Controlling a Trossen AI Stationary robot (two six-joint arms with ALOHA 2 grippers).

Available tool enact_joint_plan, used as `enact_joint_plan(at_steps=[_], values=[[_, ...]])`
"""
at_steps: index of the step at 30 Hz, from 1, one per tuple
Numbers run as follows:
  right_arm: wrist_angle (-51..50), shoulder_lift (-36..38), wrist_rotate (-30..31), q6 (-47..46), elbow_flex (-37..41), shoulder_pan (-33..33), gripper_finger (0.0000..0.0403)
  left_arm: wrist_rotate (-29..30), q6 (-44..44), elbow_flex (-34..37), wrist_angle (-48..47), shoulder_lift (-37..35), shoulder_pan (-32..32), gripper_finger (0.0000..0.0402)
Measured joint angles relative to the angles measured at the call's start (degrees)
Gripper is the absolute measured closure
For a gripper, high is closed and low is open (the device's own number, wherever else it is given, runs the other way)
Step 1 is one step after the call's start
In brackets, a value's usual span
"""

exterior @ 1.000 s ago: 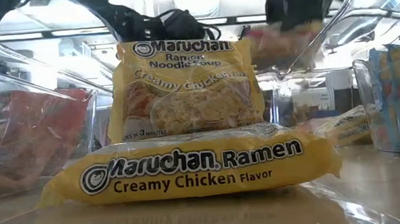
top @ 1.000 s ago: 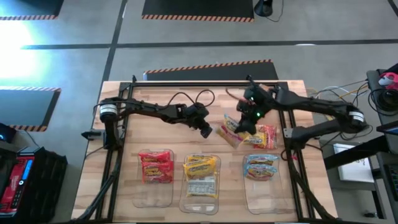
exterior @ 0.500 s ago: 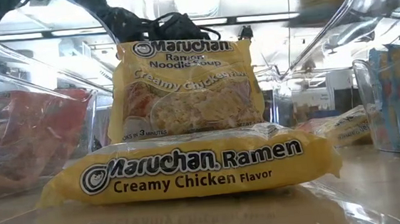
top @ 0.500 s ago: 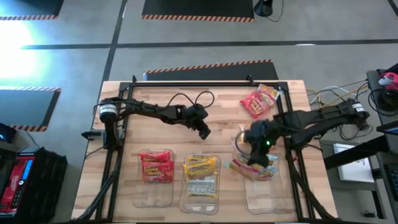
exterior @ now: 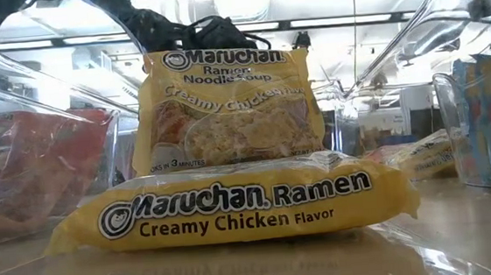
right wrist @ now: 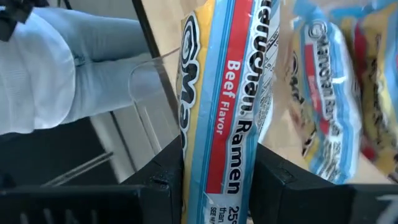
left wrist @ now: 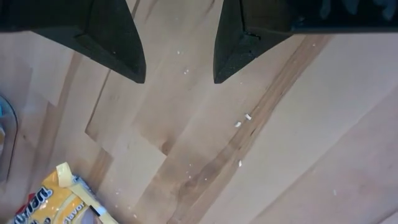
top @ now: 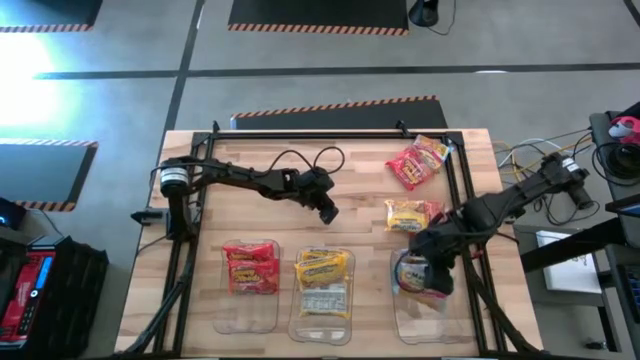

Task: Sort Maruchan noodles
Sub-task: Put the blue noodle pack into the right transparent bin

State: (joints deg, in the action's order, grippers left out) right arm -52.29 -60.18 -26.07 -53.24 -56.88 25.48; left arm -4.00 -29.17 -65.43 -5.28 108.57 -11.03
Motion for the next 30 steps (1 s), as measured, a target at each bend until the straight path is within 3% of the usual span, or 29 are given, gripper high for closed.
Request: enact_joint_plan(at_steps=[8,17,24,30], values=[[-4.28,-1.83,5.36,13.62,0.10,3.16,0.0289,0.51,-5.07,-0.09,0.55,0.02,0.00,0.0231],[-5.66,-8.18,5.49,27.01,0.15,5.32,0.0288,1.78,-8.11,-0.09,1.18,0.02,0.00,0.0231],[-5.71,-8.68,12.17,31.31,0.15,5.55,0.0287,2.13,-9.73,-0.09,1.27,0.02,0.02,0.0231],[-4.70,-9.58,12.60,29.33,0.15,5.68,0.0287,2.09,-9.94,-0.11,1.33,0.02,0.02,0.0231]])
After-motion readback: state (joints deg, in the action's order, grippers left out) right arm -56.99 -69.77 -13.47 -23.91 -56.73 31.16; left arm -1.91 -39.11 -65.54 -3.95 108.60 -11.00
